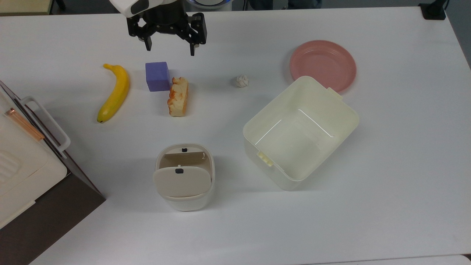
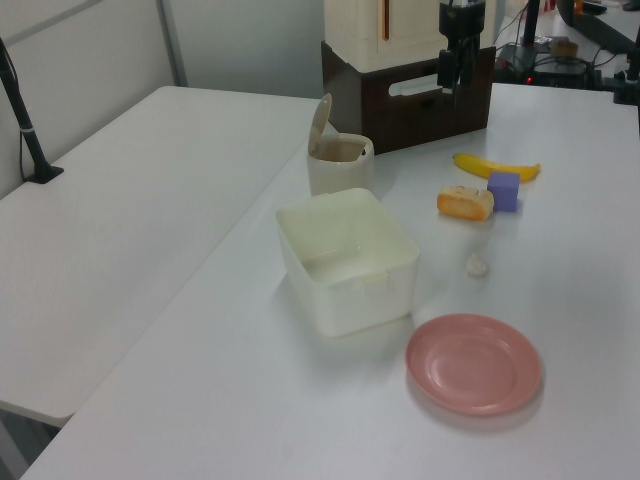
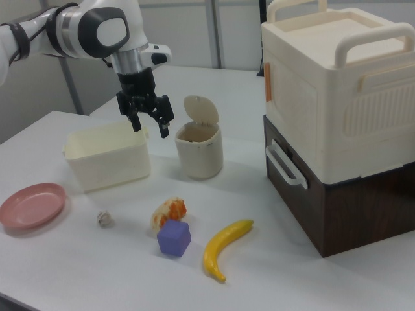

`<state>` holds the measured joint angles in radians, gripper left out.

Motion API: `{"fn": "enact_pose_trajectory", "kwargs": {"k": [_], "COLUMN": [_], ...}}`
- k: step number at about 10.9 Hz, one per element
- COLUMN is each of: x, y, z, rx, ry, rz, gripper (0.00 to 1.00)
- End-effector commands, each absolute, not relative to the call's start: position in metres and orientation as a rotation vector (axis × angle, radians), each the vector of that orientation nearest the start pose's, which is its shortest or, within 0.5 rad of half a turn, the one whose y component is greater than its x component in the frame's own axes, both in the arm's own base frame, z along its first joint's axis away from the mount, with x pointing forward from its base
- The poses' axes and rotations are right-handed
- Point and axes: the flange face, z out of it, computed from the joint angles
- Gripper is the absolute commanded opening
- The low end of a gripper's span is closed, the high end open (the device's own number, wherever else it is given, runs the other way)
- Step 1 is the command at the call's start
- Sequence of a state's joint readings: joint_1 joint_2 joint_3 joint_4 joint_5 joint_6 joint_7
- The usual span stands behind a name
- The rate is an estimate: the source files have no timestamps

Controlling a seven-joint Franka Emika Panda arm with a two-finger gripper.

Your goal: Grab it up and put it in the trash

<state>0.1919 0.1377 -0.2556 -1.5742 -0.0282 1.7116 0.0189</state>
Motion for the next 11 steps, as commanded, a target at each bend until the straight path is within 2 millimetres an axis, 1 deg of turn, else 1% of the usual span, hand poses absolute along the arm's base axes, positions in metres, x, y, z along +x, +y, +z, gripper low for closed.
{"fn": "enact_pose_trajectory", "kwargs": {"k": [1,3,11], "x": [0.596,0.5972,0.5961], "y": [-0.0309,-0.0315,-0.0291], "z": [0.568,0.5644,0.5643], "rx": [-3.211,-3.213,-3.211], "ry": [0.148,0.15,0.146], "rz": [-0.027,-0.015,-0.002], "gripper": [1.0,1.0,1.0]}}
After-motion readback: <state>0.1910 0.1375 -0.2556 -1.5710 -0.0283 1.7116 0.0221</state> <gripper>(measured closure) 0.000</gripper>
